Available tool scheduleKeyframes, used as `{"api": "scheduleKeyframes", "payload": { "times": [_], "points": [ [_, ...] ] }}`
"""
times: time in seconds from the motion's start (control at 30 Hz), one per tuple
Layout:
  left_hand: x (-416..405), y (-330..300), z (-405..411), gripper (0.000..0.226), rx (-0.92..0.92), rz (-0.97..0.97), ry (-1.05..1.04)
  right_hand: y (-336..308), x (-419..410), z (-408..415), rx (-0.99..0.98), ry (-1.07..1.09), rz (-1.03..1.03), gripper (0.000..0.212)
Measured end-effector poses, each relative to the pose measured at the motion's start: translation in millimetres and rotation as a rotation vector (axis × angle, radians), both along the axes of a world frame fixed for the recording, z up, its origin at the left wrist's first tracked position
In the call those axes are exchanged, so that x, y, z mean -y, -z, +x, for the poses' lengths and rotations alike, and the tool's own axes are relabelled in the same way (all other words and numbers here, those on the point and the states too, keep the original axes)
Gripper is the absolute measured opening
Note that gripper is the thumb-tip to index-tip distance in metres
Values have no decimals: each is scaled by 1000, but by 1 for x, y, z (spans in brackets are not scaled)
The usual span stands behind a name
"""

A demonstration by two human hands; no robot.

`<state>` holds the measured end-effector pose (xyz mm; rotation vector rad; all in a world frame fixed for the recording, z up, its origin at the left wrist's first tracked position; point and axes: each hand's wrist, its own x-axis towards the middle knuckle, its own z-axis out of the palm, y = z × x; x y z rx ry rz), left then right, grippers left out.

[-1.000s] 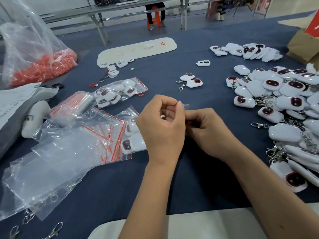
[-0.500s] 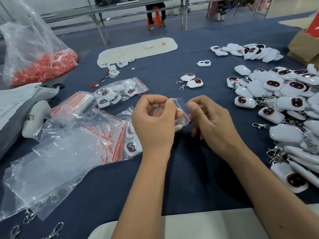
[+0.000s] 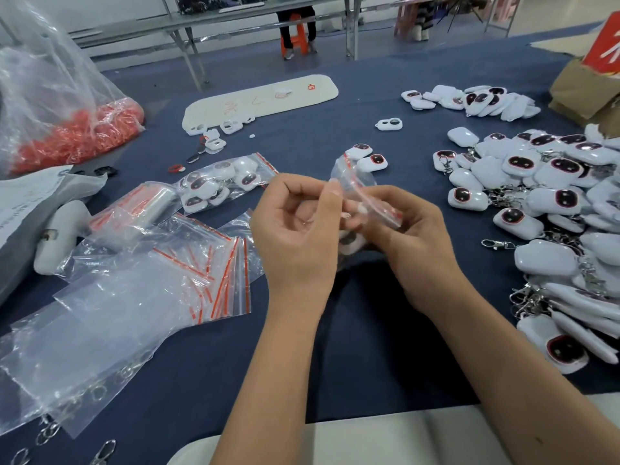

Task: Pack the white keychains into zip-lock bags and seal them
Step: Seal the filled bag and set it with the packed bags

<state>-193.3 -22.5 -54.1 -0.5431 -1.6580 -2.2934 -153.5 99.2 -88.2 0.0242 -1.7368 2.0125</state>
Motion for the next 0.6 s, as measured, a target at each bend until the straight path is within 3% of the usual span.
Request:
{"api": "scheduleKeyframes", "payload": {
  "times": [0.13,0.2,0.27,0.33,0.4,0.5,0.6],
  "points": [
    [13,5,-8,10,-88,-274,-270,-3,-10,-1,26,-4,-245,43],
    [19,6,-12,14,17,-386,-103,-5,-13,0,-3,-90,-340,52],
    [21,8,-11,33,173,-448,189,-7,-14,1,-19,-155,-412,58],
    [20,10,-8,47,212,-499,398,-10,-14,2,-10,-162,-447,56],
    [19,10,-6,51,236,-490,490,-13,-15,4,33,-124,-447,47],
    [25,12,-11,36,357,-463,607,-15,-16,4,210,-1,-421,34],
    [29,13,-10,42,456,-588,700,-13,-15,1,349,100,-361,36]
  ]
}}
